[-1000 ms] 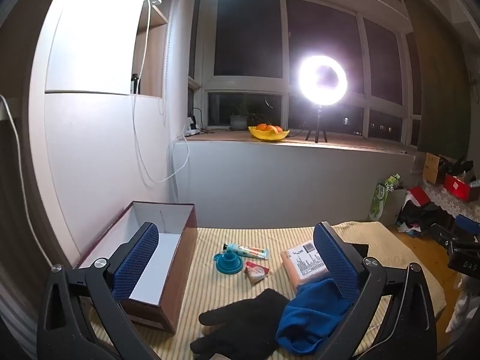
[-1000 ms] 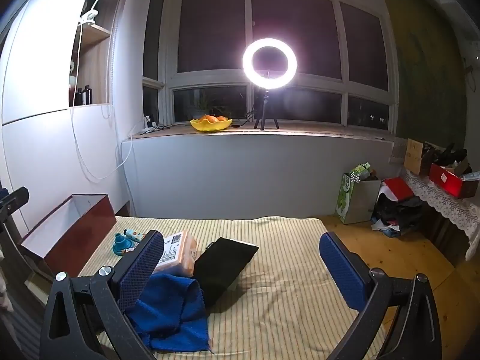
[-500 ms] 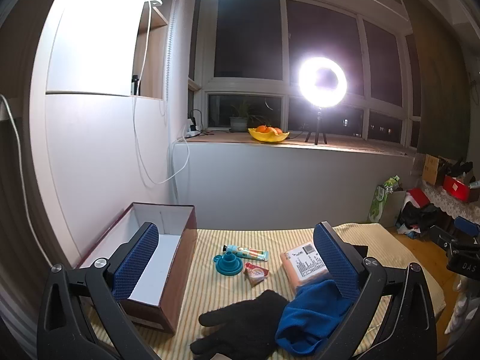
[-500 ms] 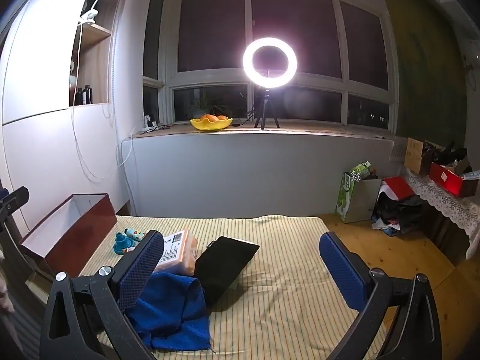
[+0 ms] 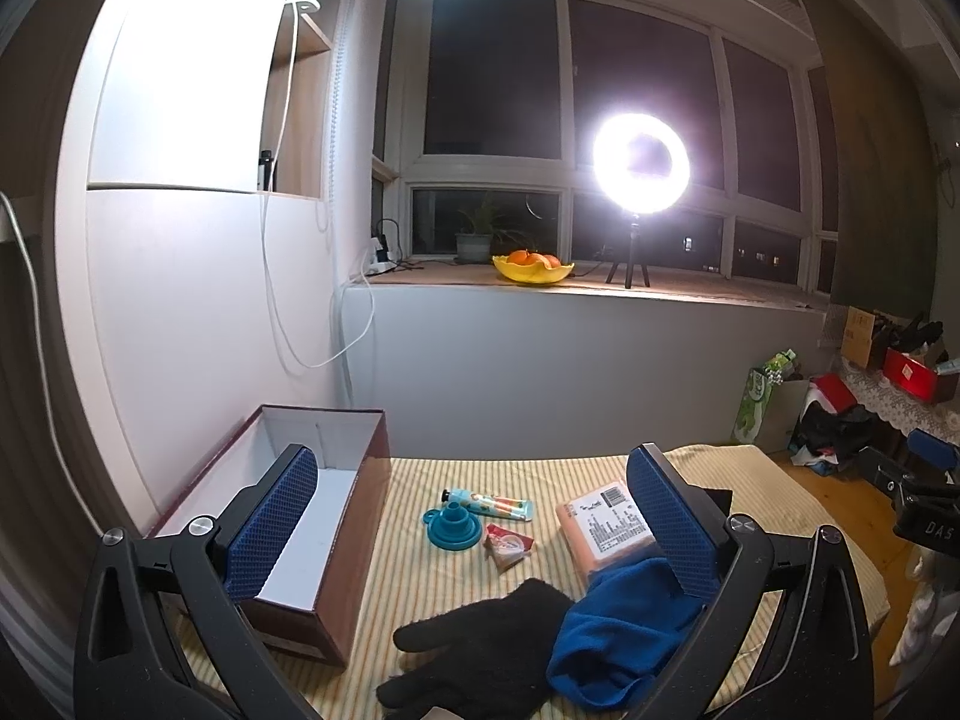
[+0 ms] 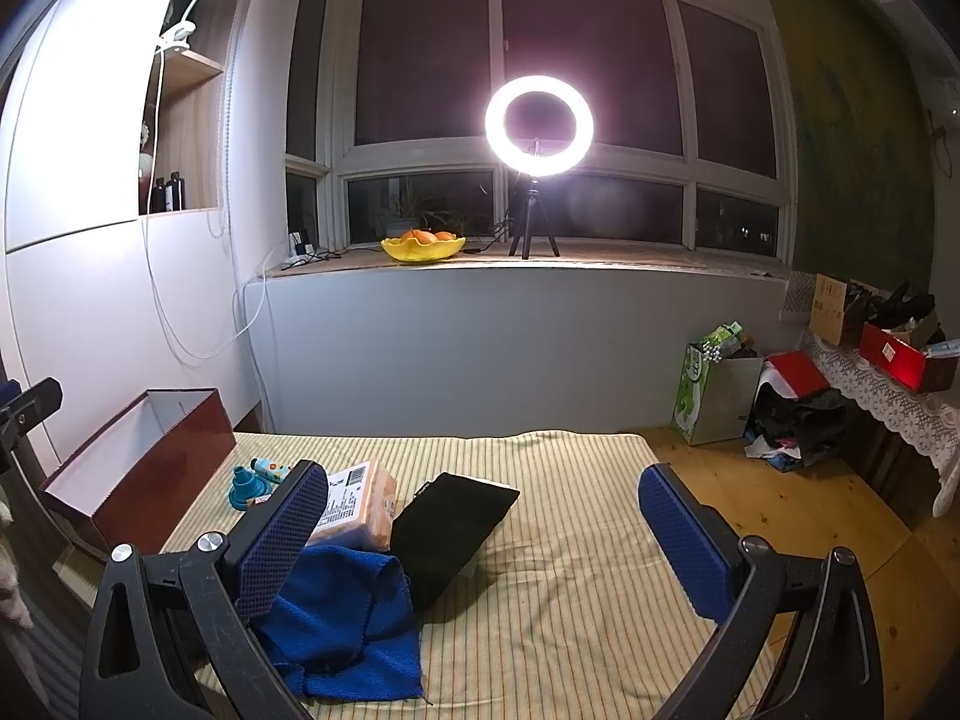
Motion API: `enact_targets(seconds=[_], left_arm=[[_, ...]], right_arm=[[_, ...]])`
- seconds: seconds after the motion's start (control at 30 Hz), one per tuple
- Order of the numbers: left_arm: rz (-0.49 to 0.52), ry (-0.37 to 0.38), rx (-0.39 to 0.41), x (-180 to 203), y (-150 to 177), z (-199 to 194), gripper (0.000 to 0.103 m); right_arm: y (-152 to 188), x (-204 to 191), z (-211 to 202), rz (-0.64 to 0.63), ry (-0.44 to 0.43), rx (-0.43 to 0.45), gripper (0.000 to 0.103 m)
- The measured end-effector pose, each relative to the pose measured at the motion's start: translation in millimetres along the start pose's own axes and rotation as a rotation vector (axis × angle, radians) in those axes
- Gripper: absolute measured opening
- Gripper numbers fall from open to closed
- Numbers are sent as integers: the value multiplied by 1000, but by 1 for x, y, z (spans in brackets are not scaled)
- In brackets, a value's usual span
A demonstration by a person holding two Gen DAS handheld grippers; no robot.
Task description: Organize soft objects
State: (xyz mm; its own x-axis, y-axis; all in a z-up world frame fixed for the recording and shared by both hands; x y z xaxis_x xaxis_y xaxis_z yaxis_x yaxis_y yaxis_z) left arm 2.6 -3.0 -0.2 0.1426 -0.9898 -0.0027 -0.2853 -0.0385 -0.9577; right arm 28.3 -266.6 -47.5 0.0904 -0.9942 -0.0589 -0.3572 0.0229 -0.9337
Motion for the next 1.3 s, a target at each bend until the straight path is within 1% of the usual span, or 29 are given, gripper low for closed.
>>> enact_targets(seconds=[1.3], left_arm=[[5,10,-10,3,3,0,102]], right_arm=[[7,-4,4,2,-9,-18,102]])
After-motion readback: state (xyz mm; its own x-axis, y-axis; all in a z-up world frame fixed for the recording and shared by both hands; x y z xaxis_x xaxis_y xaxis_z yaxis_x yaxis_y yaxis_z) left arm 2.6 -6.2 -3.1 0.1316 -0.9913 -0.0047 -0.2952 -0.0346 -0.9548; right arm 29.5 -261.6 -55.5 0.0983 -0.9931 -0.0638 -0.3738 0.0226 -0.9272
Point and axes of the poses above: each gripper's, at about its wrist camera, not at the fingertips, and z roughly the way its jaws point, x to its right, y to its underside, the point moved 1 cm from there along z, roughly the way its jaws point, and after that the axes turned 7 degrees about -y, right-handed, at the moved point
